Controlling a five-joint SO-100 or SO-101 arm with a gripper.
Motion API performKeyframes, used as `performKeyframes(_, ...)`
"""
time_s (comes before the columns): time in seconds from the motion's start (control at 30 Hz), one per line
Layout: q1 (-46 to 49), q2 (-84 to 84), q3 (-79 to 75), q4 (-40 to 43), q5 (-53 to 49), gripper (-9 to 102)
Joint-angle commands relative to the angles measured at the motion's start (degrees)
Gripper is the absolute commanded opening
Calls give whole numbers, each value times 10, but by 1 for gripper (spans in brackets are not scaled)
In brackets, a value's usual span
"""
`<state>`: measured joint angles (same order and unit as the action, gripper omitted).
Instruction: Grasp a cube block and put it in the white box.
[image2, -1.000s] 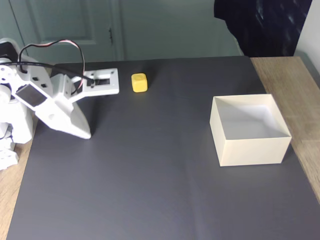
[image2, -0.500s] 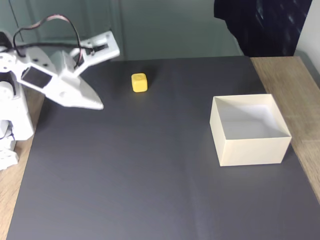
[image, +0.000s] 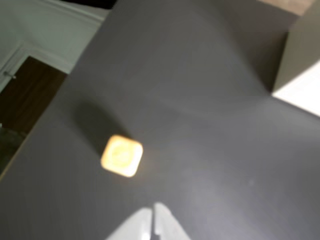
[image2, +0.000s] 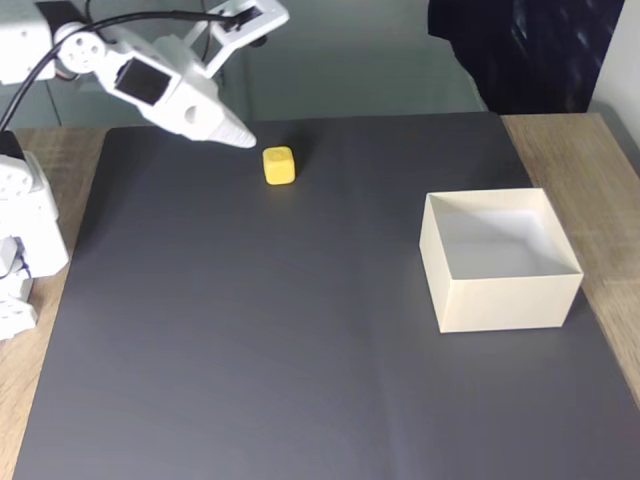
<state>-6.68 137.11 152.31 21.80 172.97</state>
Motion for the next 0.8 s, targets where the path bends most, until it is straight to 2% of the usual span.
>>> performKeyframes(0.0,-11,-36,-50,-22,-7,0)
performKeyframes(0.2,-6,-72,-57,-47,-11,0)
performKeyframes(0.5,27,-111,-57,-53,4,23)
performKeyframes(0.77,30,-186,-98,-78,0,29)
